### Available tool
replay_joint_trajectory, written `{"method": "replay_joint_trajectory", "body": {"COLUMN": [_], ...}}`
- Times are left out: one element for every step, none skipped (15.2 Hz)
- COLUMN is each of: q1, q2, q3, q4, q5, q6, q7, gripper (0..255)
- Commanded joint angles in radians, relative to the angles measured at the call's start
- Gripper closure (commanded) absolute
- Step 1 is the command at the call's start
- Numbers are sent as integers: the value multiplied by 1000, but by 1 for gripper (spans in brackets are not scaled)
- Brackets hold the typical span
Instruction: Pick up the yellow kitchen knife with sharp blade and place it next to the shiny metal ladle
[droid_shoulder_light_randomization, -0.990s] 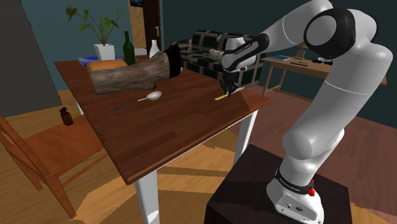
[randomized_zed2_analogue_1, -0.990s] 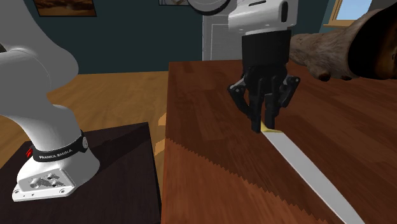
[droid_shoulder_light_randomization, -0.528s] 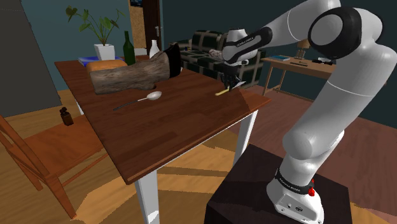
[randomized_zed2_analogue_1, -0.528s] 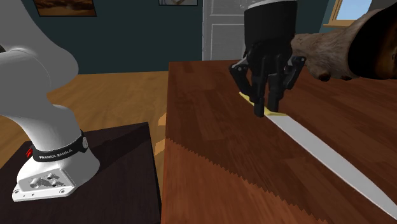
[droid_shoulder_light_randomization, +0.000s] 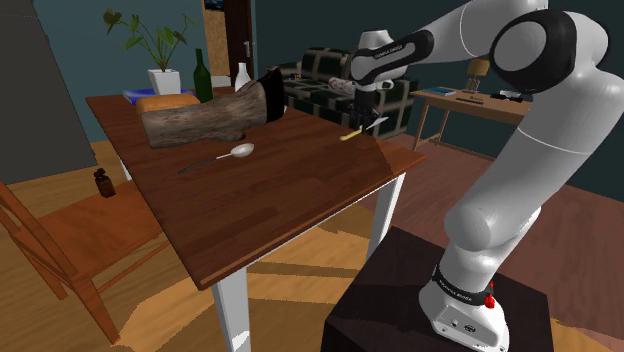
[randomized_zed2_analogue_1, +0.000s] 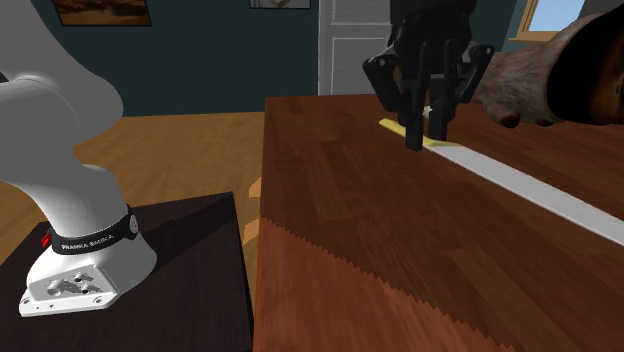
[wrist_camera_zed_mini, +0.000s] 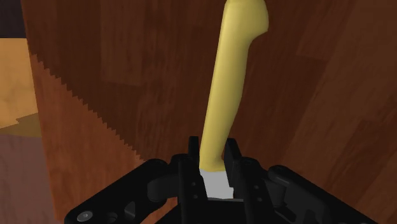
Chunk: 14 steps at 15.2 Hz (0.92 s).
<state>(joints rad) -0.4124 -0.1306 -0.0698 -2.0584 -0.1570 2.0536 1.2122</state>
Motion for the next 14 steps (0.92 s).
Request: {"method": "replay_joint_trajectory", "body": {"q1": [0, 1, 11, 21, 32, 42, 52, 62, 73, 83, 93, 103, 114, 124], "q2": [-3, -5, -12, -18, -23, -27, -30, -33, -34, -34, -33, -31, -28, -24], "q3": [0, 1, 15, 29, 43, 58, 72, 87, 101, 116, 131, 145, 160, 175], "q4": [23, 32, 25, 19, 14, 10, 8, 7, 6, 7, 9, 12, 17, 22], "q5": [2, 2, 1, 0, -1, -2, -2, -2, -2, -2, -2, -1, -1, -1], "q6": [-26, -37, -40, -44, -48, -52, -56, -60, -65, -69, -74, -79, -84, -90], "q7": [-4, -5, 20, 44, 69, 93, 118, 142, 167, 191, 215, 240, 264, 288], "gripper": [255, 255, 255, 255, 255, 255, 255, 255, 255, 255, 255, 255, 255, 255]}}
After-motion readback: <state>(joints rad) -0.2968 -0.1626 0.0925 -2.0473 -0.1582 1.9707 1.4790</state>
